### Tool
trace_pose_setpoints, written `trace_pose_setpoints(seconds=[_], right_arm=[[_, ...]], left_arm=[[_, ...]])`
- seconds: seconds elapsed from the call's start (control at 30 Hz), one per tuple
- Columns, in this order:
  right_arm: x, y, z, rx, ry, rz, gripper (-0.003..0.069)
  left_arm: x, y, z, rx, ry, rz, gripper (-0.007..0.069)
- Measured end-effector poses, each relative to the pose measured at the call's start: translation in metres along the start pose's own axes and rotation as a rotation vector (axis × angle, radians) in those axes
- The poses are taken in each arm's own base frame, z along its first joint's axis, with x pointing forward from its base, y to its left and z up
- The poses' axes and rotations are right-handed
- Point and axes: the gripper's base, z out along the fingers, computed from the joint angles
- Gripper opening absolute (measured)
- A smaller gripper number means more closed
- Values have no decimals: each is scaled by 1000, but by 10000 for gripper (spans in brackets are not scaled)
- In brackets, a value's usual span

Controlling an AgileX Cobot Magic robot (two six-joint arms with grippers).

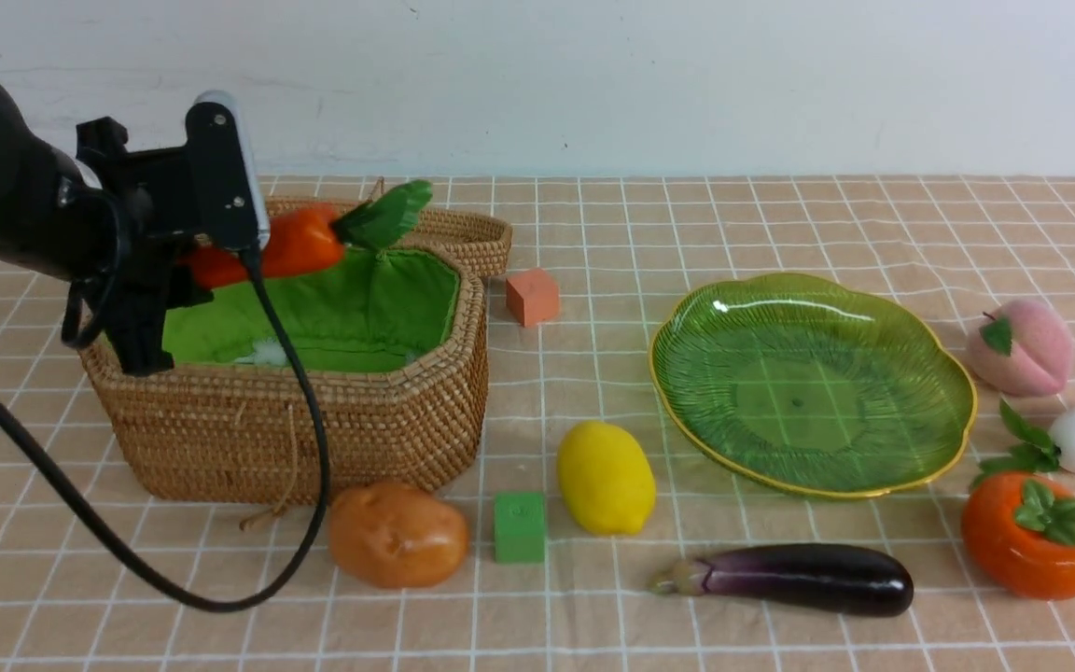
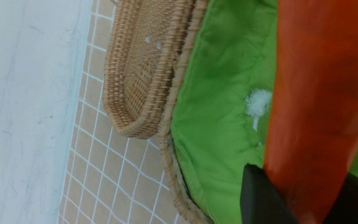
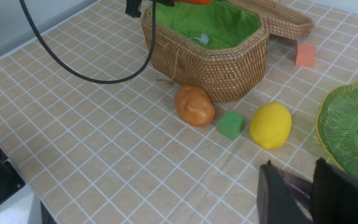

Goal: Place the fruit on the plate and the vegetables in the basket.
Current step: Use the left arm to grab a carrot and put it into the left basket, then grab a potato with your left arm and place it in the basket on the left

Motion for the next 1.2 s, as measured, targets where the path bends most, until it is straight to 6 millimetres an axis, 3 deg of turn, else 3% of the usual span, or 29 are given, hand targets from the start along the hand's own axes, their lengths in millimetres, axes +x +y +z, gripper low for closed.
trace_pose_setpoints(seconds=[0.13,0.37,0.47,0.53,0.57,0.67,0.7,0.73,0.8,0.87,0.9,1.07,1.2], right_arm=[[-2,0,0,4,-23,4,200],[-5,-2,0,18,-58,5,200],[-6,-2,0,19,-63,5,202],[-6,-2,0,18,-63,6,203],[-6,-1,0,15,-64,9,203],[-5,-1,0,12,-58,9,204],[-5,-1,0,11,-56,9,204],[-4,-1,0,6,-45,10,205],[-2,0,0,-1,-23,8,206],[1,0,0,-1,13,-3,209],[3,0,0,-1,28,-8,209],[8,1,0,-11,93,-19,213],[11,2,-1,-21,125,-20,216]], left_arm=[[-1,3,0,-33,-13,-21,287],[-1,0,-1,9,-4,-90,566],[-2,-6,-10,89,-2,-266,619],[-4,-8,-16,117,-14,-370,615],[-8,-10,-25,155,-33,-523,584],[-20,-16,-45,235,-59,-762,424],[-21,-16,-47,235,-64,-760,409],[-30,-23,-55,287,-54,-796,290],[-46,-38,-65,361,-25,-735,107],[-63,-59,-73,435,20,-567,-7],[-71,-70,-76,467,38,-464,-13],[-103,-117,-74,578,43,-42,17],[-122,-142,-52,599,24,166,221]])
